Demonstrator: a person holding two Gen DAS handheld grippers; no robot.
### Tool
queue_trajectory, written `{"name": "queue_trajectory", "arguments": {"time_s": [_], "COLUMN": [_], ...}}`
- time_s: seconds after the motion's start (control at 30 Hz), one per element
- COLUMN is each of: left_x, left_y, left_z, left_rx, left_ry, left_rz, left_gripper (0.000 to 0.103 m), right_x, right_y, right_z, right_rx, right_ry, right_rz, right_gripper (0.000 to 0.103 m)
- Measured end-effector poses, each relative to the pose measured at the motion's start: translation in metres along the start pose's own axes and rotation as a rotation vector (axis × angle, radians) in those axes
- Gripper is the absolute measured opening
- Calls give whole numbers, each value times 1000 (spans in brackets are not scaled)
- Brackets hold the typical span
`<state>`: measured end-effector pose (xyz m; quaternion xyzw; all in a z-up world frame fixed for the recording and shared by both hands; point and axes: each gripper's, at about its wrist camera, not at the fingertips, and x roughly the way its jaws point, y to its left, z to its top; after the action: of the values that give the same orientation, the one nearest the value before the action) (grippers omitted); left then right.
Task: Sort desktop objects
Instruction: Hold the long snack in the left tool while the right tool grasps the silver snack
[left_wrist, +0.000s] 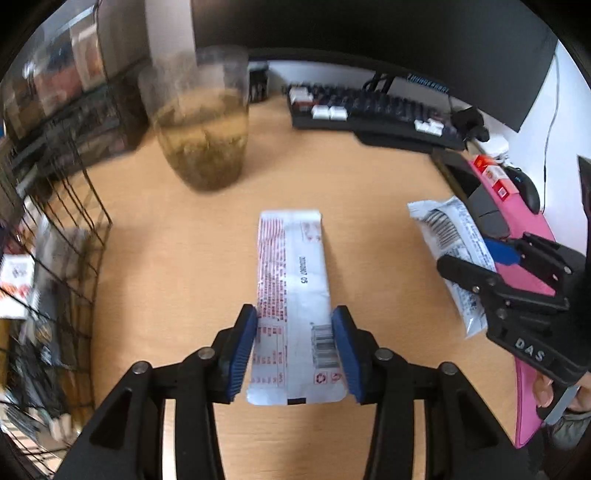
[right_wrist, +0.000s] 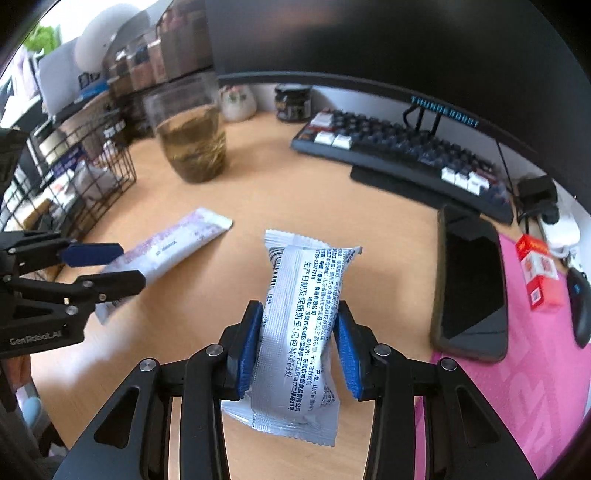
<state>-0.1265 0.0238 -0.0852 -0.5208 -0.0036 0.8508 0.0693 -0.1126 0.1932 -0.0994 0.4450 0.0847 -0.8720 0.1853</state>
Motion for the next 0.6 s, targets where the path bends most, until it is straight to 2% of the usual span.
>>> {"name": "queue_trajectory", "arguments": {"time_s": [0.07, 0.1, 0.17, 0.33, 0.43, 0.47, 0.5, 0.6], "left_x": [7, 8, 10, 27, 32, 32, 32, 30], "left_y": [2, 2, 0, -11, -14, -15, -15, -15], "left_z": [0, 1, 5, 15, 18, 19, 19, 20], "left_rx": [-5, -7, -5, 33, 42, 47, 52, 59], "left_ry": [26, 25, 16, 38, 19, 12, 2, -1], "left_rz": [20, 24, 33, 57, 57, 53, 50, 44], "left_gripper": [53, 59, 63, 66, 67, 62, 48, 45], "right_x": [3, 5, 7, 15, 17, 18, 19, 21], "right_y": [1, 1, 0, -4, -7, -8, -10, -13], "right_z": [-2, -2, -3, -1, -1, -1, -1, -2], "right_rx": [5, 6, 10, 21, 25, 26, 27, 35], "right_ry": [2, 2, 1, 4, 4, 6, 8, 10], "right_rz": [9, 10, 12, 20, 26, 27, 27, 29], "right_gripper": [40, 40, 40, 40, 40, 40, 40, 40]}}
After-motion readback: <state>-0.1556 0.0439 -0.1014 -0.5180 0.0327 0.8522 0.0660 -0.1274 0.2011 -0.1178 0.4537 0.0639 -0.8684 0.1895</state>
